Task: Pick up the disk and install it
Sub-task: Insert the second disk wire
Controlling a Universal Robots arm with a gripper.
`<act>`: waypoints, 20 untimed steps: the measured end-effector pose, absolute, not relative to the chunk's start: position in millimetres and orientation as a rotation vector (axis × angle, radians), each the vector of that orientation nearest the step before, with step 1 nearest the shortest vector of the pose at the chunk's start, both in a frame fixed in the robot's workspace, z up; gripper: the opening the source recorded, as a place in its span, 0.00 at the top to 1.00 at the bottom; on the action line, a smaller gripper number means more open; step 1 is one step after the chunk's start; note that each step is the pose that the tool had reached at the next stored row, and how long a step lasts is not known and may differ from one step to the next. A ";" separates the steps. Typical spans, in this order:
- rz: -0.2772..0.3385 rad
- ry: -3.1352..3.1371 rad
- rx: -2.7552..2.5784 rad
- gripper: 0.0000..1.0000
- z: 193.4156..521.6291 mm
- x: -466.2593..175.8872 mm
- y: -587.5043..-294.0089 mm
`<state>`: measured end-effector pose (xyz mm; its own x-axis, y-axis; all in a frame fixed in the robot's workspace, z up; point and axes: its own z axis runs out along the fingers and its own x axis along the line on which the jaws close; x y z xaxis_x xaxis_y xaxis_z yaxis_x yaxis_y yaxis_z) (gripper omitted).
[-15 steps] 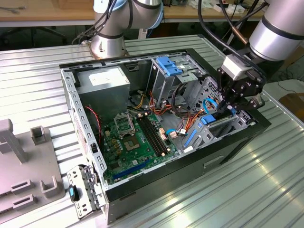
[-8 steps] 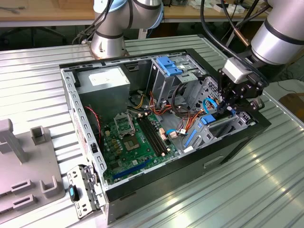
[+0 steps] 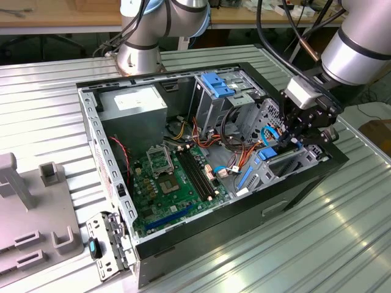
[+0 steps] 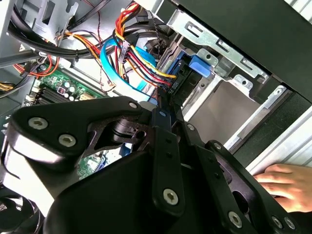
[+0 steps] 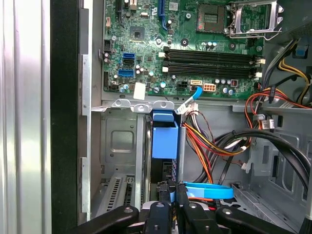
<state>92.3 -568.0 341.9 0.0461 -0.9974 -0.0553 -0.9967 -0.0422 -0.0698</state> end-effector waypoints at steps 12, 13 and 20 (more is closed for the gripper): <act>-0.012 2.110 -2.205 0.84 337.5 92.4 -568.0; -0.011 2.110 -2.205 0.83 339.4 92.4 -568.0; -0.012 2.110 -2.206 0.76 354.7 92.3 -567.7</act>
